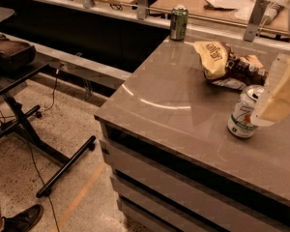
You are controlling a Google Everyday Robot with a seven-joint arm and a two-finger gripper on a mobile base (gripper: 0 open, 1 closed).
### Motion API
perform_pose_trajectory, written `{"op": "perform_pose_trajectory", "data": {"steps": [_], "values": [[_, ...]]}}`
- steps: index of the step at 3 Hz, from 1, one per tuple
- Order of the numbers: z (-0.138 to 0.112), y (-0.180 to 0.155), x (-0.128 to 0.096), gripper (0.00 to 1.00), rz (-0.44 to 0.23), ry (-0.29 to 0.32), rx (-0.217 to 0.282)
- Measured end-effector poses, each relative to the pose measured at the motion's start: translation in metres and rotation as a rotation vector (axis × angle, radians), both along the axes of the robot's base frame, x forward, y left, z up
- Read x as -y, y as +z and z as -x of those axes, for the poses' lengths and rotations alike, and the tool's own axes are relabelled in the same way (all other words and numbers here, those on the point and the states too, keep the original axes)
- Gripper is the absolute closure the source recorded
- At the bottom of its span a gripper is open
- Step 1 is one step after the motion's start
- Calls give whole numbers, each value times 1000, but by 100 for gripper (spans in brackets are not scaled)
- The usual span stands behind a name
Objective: Pick 7up can
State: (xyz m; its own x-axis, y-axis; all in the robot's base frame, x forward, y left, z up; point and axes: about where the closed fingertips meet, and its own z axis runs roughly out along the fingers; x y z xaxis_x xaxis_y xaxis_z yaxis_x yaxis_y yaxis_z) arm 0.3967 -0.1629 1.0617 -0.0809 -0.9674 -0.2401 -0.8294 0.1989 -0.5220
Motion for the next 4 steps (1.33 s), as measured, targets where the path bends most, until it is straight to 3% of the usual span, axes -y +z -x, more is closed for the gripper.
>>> {"op": "perform_pose_trajectory", "data": {"steps": [3,4], "values": [[0,0,0,0,0,0,0],[-19,-20,12,0,18,-10,-25]]}}
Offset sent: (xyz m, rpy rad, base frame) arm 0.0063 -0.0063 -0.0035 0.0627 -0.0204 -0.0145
